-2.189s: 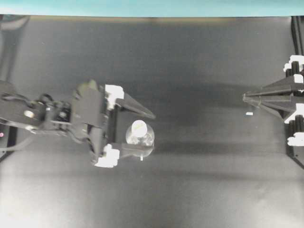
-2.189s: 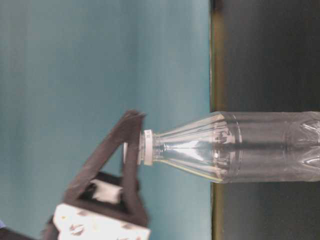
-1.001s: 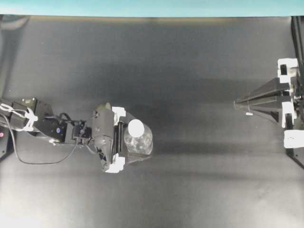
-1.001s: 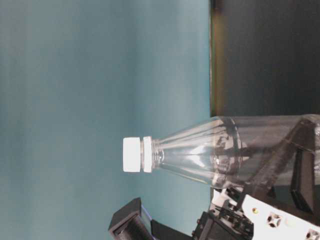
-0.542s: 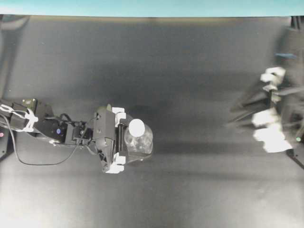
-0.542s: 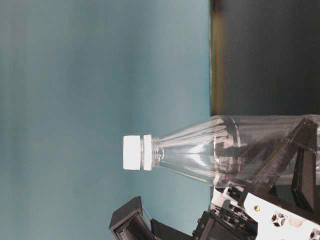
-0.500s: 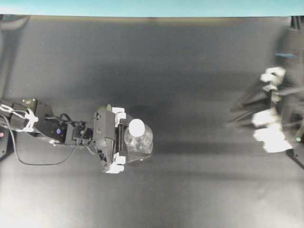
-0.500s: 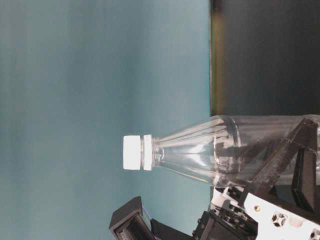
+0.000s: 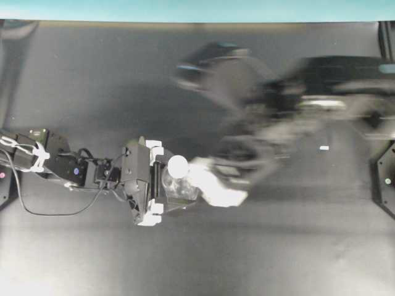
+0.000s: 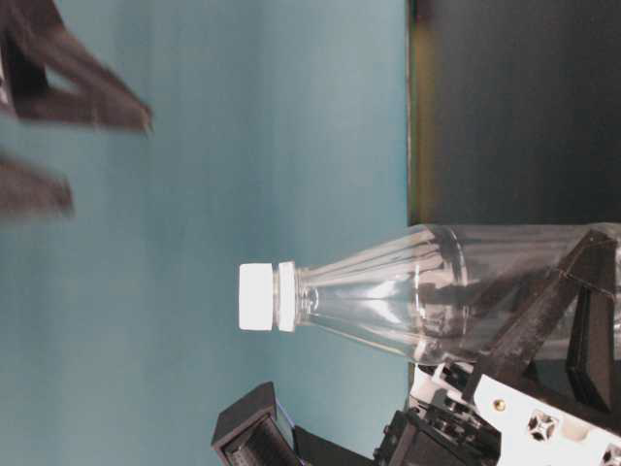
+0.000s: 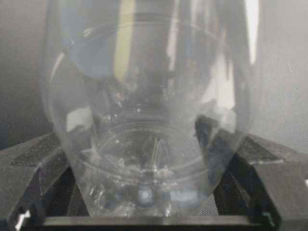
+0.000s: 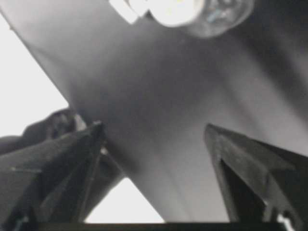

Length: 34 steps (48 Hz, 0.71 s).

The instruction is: Open the bottle cap by holding the bottle with the left arm and twisting the cap with the right arm.

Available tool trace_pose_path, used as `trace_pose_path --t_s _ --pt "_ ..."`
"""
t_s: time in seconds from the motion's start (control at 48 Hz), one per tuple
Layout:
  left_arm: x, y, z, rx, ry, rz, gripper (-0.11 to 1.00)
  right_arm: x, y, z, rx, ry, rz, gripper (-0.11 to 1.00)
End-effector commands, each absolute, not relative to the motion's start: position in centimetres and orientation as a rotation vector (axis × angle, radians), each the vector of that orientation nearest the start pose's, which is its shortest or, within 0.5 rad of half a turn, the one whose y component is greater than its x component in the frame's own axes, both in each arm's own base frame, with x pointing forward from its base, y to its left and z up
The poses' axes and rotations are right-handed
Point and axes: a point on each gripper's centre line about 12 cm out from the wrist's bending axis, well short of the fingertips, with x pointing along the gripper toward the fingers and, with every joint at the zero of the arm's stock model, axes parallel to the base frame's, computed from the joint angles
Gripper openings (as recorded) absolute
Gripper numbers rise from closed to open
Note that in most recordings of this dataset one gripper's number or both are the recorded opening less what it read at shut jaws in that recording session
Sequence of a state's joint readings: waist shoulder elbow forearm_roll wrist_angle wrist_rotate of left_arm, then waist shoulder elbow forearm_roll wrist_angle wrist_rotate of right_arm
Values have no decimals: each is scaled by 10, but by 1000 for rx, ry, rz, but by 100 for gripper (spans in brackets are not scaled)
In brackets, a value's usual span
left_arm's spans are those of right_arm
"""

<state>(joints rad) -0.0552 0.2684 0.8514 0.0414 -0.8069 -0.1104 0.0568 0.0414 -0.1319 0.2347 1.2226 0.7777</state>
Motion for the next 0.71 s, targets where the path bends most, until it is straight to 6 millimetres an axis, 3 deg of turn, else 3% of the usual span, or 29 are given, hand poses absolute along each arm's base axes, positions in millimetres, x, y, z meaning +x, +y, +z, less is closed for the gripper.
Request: trace_pose_path --t_s 0.0,0.271,0.688 --pt "380 -27 97 -76 305 -80 81 436 45 350 890 1151 -286 79" --pt "381 -27 97 -75 303 -79 81 466 33 329 843 1189 -363 79" --pt "381 -26 97 -74 305 -79 81 479 35 305 822 1248 -382 78"
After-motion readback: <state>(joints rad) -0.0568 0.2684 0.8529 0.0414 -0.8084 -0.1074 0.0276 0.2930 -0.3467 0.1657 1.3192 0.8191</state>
